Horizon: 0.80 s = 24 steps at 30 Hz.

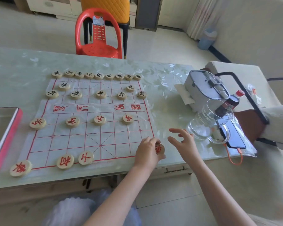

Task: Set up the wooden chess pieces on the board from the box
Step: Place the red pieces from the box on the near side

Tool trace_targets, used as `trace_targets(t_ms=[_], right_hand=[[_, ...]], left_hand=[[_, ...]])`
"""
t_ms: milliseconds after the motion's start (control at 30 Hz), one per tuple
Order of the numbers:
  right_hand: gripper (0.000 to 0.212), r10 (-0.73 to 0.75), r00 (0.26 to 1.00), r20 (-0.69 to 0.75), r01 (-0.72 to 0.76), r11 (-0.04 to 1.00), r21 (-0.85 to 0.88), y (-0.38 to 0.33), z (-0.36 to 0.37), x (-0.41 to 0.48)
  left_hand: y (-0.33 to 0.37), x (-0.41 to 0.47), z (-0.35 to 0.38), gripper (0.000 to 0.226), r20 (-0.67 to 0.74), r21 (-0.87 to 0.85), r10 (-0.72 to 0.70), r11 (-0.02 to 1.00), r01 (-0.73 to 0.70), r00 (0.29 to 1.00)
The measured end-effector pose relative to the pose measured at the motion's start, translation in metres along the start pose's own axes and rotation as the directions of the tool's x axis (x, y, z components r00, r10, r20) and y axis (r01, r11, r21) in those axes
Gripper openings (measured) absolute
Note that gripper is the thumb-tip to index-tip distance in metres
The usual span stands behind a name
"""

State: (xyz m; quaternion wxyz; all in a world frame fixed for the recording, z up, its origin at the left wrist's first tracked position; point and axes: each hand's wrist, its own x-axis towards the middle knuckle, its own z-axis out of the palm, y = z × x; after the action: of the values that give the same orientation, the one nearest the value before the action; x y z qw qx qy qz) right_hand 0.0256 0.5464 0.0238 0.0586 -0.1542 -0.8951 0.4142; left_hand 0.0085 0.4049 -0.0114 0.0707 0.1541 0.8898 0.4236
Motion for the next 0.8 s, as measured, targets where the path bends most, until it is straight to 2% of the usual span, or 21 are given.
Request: trace_targets(t_ms=[267,433,533,633,700,800], right_hand=[[0.026,-0.018,1.000,0.026,0.017,1.000,0.023,-0.001,0.009,0.004],[0.028,-0.036,0.997,0.063,0.036,0.999,0.012,-0.004,0.021,-0.003],[0.028,-0.051,0.994,0.099,0.047,0.998,0.039,-0.012,0.034,-0.009],[0.027,-0.081,0.985,0.152,0.071,0.995,0.067,-0.031,0.055,-0.015],[0.026,-0.115,0.976,0.187,0.107,0.993,0.055,-0.047,0.074,-0.019],[0.026,-0.169,0.947,0.274,0.152,0.985,0.083,-0.077,0.105,-0.029]], left_hand=[[-0.013,0.009,0.024,0.053,-0.003,0.102,0.003,0.995,-0.002,1.000],[-0.022,0.001,0.010,0.063,-0.051,0.006,0.017,1.000,-0.016,0.999],[-0.041,-0.014,-0.030,0.056,-0.129,-0.047,0.004,0.999,-0.011,0.992],[-0.071,-0.040,-0.093,0.045,-0.236,-0.018,-0.058,0.998,0.055,0.970],[-0.096,-0.063,-0.139,0.035,-0.338,-0.042,-0.134,0.991,0.128,0.931],[-0.133,-0.101,-0.194,0.026,-0.467,-0.176,-0.308,0.951,0.255,0.829]])
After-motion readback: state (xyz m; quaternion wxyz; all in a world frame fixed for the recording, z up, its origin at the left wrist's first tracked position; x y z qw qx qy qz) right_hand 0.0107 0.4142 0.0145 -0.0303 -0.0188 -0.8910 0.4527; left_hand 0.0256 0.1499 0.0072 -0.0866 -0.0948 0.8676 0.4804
